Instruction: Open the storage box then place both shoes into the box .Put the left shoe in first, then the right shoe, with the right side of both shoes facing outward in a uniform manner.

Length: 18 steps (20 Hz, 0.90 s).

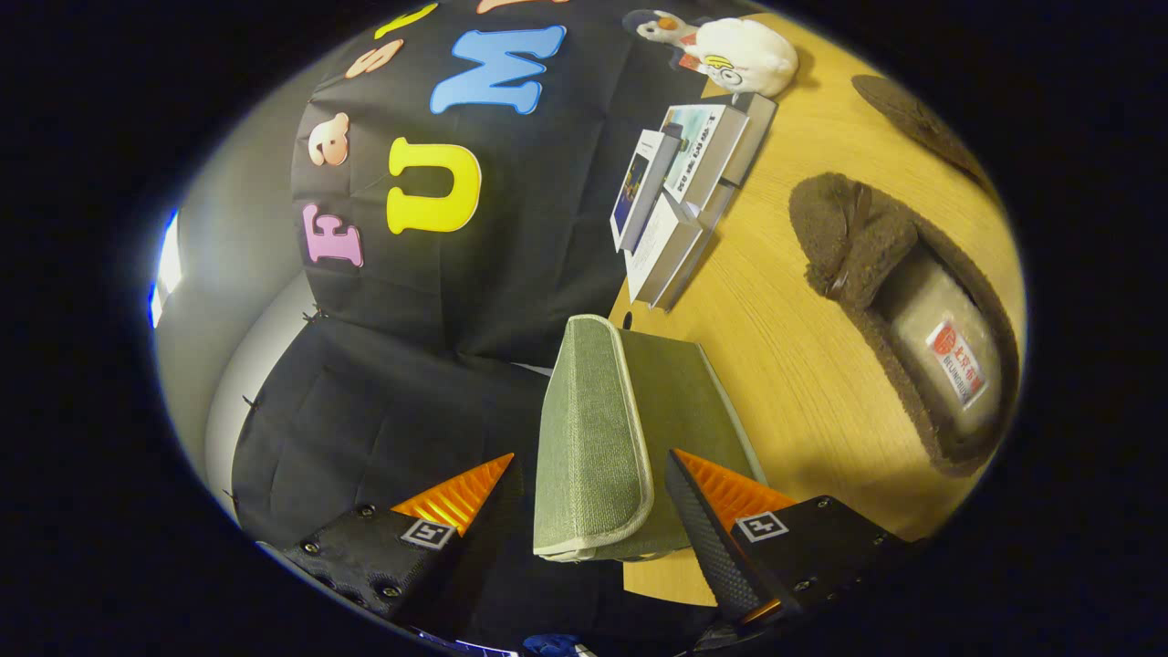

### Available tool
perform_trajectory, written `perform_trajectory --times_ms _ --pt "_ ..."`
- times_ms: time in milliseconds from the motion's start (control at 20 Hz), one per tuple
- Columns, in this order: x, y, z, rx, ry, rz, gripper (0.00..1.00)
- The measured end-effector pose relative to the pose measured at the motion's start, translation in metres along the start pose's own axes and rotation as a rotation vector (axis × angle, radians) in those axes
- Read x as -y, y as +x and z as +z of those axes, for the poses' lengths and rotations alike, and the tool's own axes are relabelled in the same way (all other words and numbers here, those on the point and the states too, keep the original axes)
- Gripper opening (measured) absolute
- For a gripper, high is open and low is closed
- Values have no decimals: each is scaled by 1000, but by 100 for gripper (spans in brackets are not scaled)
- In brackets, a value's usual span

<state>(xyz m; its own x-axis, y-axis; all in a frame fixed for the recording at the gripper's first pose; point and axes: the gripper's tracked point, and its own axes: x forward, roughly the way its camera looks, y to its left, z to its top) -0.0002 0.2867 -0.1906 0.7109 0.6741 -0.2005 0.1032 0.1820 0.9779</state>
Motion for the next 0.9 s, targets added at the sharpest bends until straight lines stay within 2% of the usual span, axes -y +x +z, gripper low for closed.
perform_trajectory --times_ms 300,350,600,650,900 --pt "6 18 -11 -46 95 31 96" --pt "8 22 -12 -52 107 32 93" --pt "18 31 -15 -71 164 32 91" --pt "21 31 -15 -74 170 26 69" --pt "16 32 -19 -104 202 41 69"
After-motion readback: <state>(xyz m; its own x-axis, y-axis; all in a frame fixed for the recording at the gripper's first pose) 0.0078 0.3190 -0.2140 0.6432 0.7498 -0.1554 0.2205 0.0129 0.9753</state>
